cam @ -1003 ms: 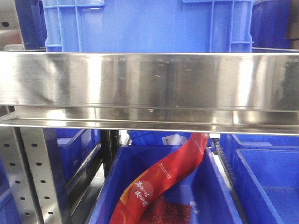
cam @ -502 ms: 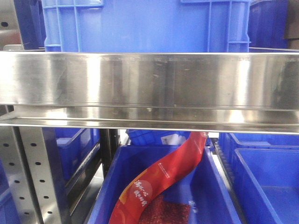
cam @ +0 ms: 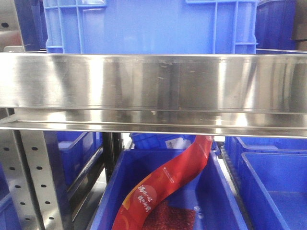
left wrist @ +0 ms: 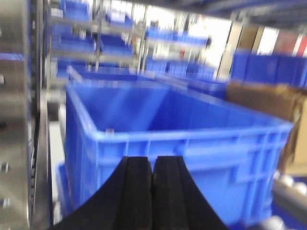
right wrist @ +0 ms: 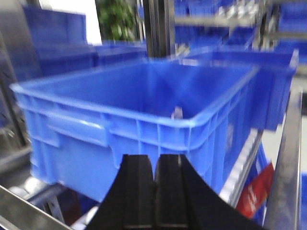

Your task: Grab PVC pipe and place in blue bin

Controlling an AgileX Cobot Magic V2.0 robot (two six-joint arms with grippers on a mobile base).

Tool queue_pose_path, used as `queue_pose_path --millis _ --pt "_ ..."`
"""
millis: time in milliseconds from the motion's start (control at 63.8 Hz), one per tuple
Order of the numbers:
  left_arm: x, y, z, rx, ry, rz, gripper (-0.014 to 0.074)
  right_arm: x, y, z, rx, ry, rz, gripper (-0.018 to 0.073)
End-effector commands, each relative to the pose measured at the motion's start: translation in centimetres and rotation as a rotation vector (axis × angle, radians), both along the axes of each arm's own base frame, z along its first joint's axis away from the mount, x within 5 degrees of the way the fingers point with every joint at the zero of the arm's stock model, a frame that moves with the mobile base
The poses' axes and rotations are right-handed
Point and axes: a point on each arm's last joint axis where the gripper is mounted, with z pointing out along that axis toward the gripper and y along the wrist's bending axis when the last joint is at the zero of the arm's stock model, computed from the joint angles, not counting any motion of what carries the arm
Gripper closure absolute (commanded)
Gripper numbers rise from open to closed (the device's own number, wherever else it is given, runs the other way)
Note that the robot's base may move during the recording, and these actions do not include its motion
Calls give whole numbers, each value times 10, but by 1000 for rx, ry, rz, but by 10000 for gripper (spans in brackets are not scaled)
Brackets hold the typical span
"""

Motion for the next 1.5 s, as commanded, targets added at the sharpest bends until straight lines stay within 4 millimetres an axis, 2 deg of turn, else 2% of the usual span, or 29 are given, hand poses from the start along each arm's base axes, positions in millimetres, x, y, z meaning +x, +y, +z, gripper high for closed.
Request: queue_pose_path --millis 0,157,580,658,752,940,1144,1363,1489 --pt "-12 6 9 -49 -76 3 707 -12 -2 2 -12 -25 1 721" --pt "-23 11 14 -68 -116 3 707 -19 -3 5 -10 -42 5 721" --pt "-24 12 15 -70 -119 3 707 -19 -4 6 -7 -56 0 721" --pt "-24 12 15 -70 -119 3 707 -18 -3 1 -14 -42 -1 721" --pt "-24 12 15 -70 -119 3 707 -19 -6 -8 -114 -70 -29 721" --pt "-24 12 15 -70 -119 3 707 -43 -16 -39 -110 -212 -97 721" --pt "-24 12 15 -70 -119 3 707 -68 -30 -98 -124 -213 -284 721" --pt "-24 12 15 -70 -119 3 707 -69 -40 -155 -84 -168 -469 721" --pt "-24 12 15 -70 -119 3 707 -70 -44 -156 -90 -194 -531 721"
